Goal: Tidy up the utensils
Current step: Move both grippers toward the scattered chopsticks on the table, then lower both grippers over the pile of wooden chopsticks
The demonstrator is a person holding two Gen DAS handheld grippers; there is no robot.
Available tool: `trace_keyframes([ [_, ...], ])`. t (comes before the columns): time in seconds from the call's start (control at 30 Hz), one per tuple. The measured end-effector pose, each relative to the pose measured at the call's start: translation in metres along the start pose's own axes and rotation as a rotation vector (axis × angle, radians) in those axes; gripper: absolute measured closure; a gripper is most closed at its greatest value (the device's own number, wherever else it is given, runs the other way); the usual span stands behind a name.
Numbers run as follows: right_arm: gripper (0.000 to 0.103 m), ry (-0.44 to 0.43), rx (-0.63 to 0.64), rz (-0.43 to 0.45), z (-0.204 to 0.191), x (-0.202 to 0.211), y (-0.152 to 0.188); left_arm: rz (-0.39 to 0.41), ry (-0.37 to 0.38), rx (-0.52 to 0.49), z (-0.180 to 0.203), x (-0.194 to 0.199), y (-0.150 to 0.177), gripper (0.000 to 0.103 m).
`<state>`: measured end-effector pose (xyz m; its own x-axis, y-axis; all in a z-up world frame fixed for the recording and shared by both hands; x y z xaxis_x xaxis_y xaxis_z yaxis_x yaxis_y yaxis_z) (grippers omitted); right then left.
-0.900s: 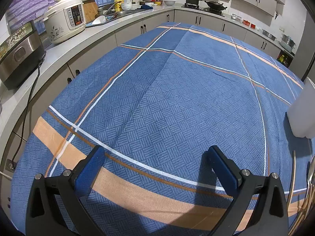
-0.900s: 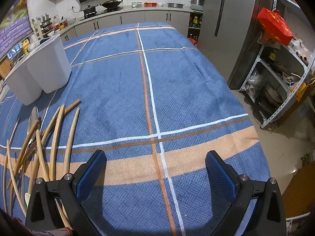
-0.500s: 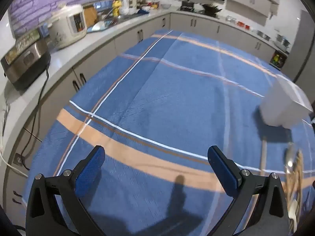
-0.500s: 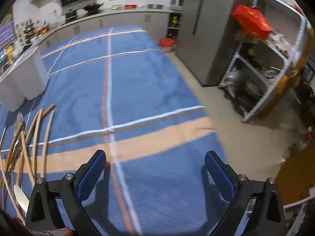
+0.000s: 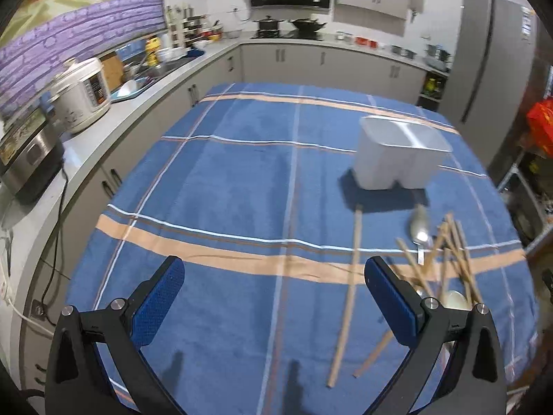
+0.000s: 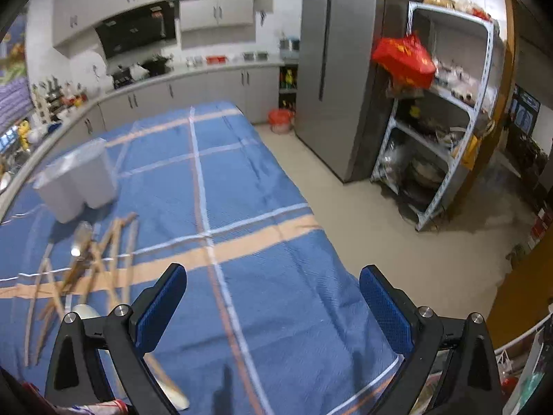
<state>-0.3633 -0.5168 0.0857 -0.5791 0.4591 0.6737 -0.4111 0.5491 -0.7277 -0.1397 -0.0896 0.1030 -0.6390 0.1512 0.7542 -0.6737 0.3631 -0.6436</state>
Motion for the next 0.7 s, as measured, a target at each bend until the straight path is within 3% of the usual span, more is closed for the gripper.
trace_keyframes([
  [0.37,0.001,-0.127,0.082,0.087,-0.058,0.068,0.018,0.058,0.095,-0.097,0.038,0.047,0.004,0.000],
  [0.7,0.001,-0.165,0.034,0.089,-0.061,0.091,0.029,0.097,0.163,-0.158,0.060,0.081,0.015,0.000],
])
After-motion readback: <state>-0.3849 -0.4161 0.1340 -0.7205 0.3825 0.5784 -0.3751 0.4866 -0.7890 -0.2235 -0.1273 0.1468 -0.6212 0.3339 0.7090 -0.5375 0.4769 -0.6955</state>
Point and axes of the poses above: each gripper's, at about its wrist camera, not at the fingertips, and x roughly against the way its jaws point, z to its right, y to its underside, the point moved 3 cm from there along -x, roughly the way its jaws point, and after that the axes turned 11 degrees about -x, right-handed, at the moved point
